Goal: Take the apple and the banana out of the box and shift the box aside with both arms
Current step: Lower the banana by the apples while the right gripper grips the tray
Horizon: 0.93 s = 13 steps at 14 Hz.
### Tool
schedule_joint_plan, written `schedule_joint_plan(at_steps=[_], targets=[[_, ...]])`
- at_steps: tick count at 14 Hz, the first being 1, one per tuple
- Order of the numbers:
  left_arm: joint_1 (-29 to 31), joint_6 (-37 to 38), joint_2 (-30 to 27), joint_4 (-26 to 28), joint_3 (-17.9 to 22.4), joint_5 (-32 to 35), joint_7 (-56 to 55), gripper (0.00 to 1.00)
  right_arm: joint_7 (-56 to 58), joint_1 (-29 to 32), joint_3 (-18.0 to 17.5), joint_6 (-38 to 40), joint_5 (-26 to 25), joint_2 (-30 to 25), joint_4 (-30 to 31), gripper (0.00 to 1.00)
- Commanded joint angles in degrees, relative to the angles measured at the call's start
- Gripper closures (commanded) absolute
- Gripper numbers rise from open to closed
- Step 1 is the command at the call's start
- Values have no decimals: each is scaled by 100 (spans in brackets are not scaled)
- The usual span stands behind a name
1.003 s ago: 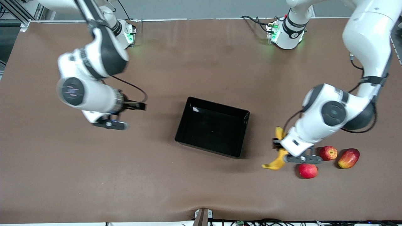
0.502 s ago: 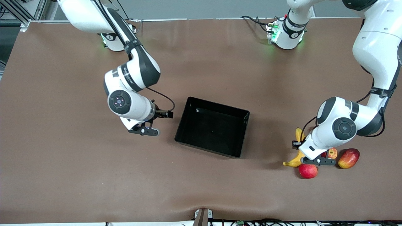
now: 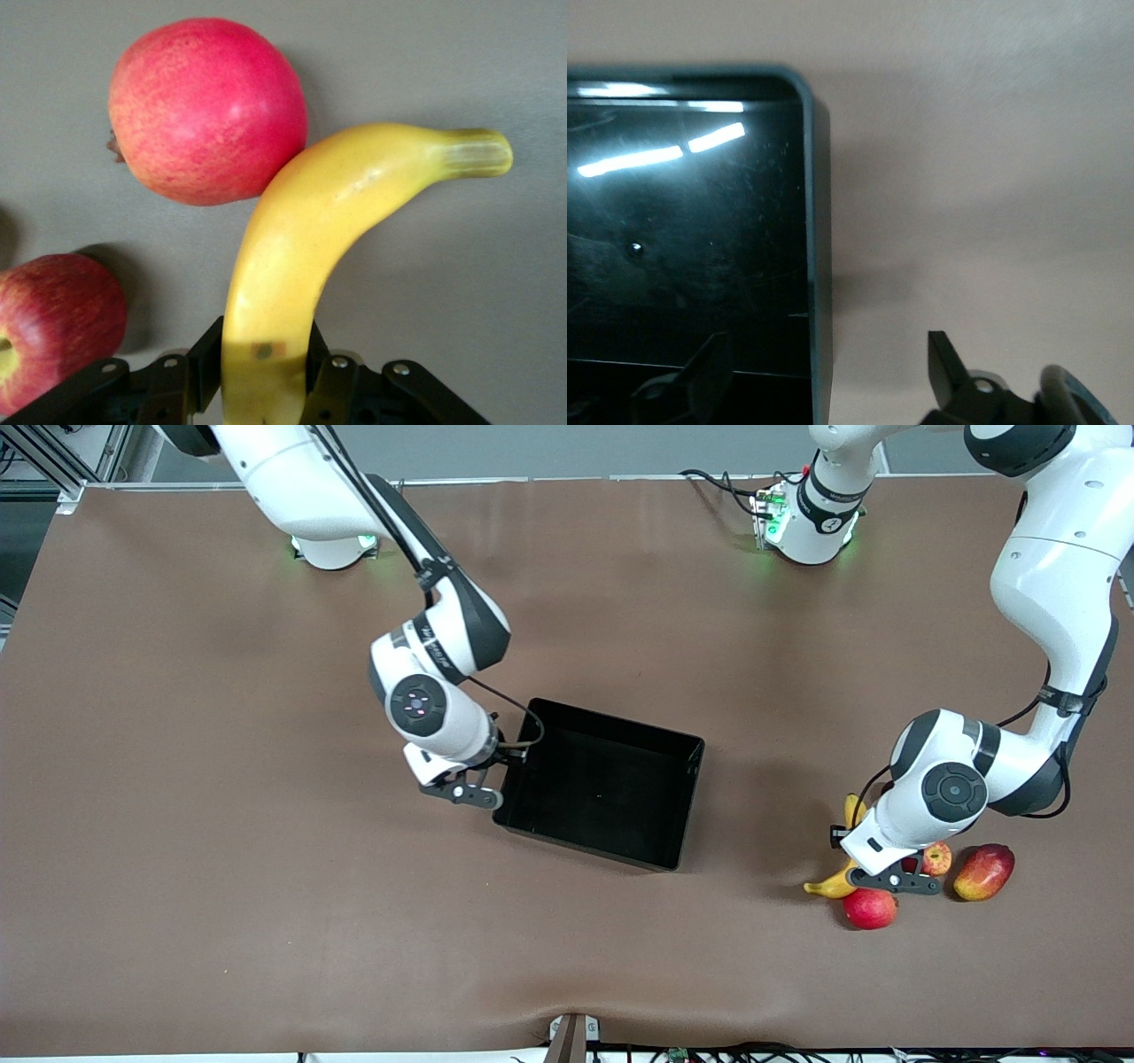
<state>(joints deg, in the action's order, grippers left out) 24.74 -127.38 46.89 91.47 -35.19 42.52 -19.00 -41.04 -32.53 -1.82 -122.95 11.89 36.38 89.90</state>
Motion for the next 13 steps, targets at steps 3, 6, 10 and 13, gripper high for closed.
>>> schedule_joint_plan(at_steps=[3, 6, 10, 13], targets=[[40, -437, 241, -15, 30, 186, 81, 100, -80, -95, 59, -62, -20, 62, -51, 91], [57, -437, 224, -24, 39, 178, 90, 1, -80, -69, 68, -44, -20, 62, -51, 100], [93, -280, -100, -68, -197, -23, 107, 0, -71, -8, 76, 17, -20, 10, -51, 100], [93, 272, -495, -261, -567, -612, 55, 0, -36, 159, 85, 288, -12, -165, -69, 100]])
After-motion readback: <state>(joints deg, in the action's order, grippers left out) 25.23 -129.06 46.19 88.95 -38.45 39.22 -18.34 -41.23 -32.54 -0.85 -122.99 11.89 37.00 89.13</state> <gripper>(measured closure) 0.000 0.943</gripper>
